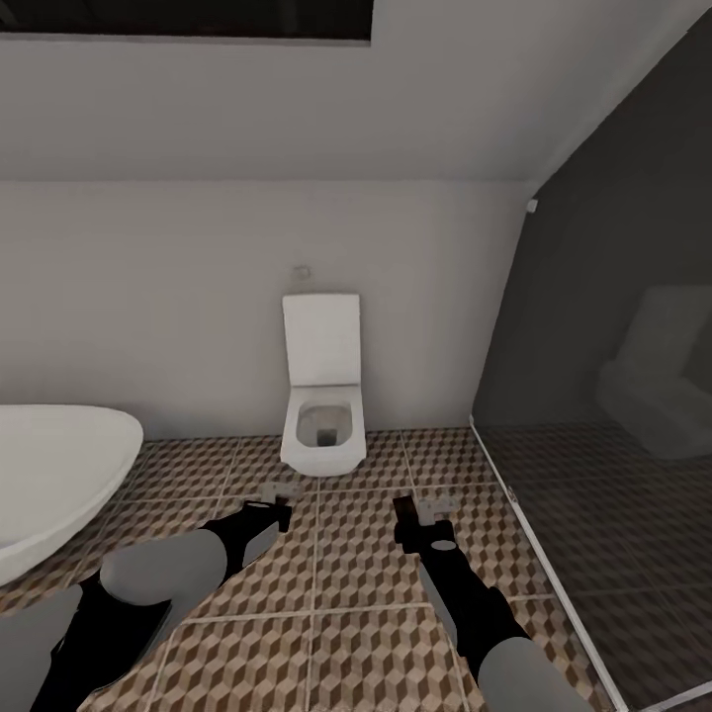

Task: Take the four mousetraps from the cabinet in the bathroom and place them on the bathroom floor. Make sure all four end up on the same floor surface, and ensure that at least two of them are either under or directly next to the same bathroom sink.

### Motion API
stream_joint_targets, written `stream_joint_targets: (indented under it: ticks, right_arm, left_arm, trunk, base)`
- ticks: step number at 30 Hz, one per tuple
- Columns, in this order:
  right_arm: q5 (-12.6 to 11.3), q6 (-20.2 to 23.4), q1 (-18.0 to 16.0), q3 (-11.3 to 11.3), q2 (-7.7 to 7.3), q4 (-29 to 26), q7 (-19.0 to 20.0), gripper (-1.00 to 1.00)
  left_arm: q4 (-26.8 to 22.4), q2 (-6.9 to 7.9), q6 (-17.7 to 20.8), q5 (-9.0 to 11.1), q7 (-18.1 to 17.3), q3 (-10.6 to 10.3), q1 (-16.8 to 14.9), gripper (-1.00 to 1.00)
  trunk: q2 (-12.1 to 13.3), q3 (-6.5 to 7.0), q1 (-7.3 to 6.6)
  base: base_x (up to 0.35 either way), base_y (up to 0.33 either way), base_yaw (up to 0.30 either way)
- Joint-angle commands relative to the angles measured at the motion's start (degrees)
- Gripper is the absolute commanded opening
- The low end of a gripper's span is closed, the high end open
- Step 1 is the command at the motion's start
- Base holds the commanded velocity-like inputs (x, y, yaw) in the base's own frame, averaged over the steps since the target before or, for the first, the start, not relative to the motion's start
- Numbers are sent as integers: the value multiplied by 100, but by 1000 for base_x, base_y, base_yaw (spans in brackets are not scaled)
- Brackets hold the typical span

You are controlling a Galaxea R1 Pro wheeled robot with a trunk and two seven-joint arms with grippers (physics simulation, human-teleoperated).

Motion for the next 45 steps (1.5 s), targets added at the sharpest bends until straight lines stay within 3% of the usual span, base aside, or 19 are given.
stream_joint_targets:
  ticks: [1, 16, 28, 31, 37, 40, 45]
  right_arm:
    - [24, 43, -3, 13, 0, -8, -39, -100]
    - [24, 43, -3, 13, 0, -8, -40, -100]
    - [24, 26, -3, 22, 0, -8, -31, -100]
    - [24, 24, -3, 22, 0, -8, -31, -100]
    - [24, 12, -3, 26, 0, -8, -20, -100]
    - [24, -7, -3, 64, 0, -7, -10, -100]
    - [33, -89, -3, 343, 0, 0, -4, -100]
  left_arm:
    - [-14, 2, 14, 9, 34, -25, -7, -100]
    - [-12, 2, 10, 9, 34, -25, -7, -100]
    - [-5, 10, -8, 9, 34, -25, -7, -100]
    - [-9, 15, -226, 9, 35, -31, -7, -100]
    - [-30, 86, -1011, 9, 42, -33, 7, -100]
    - [-37, 106, -1125, 9, 42, -34, 9, -100]
    - [-39, 114, -1181, 9, 42, -34, 10, -100]
  trunk:
    - [-46, -34, 23]
    - [-648, -436, 352]
    - [-1129, -666, 616]
    - [-1249, -720, 682]
    - [-1490, -828, 813]
    - [-1610, -882, 879]
    - [-1811, -971, 989]
  base:
    - [0, 0, 0]
    - [0, 0, 0]
    - [0, 0, 0]
    - [0, 0, 0]
    - [0, 0, 0]
    - [0, 0, 0]
    - [0, 0, 0]
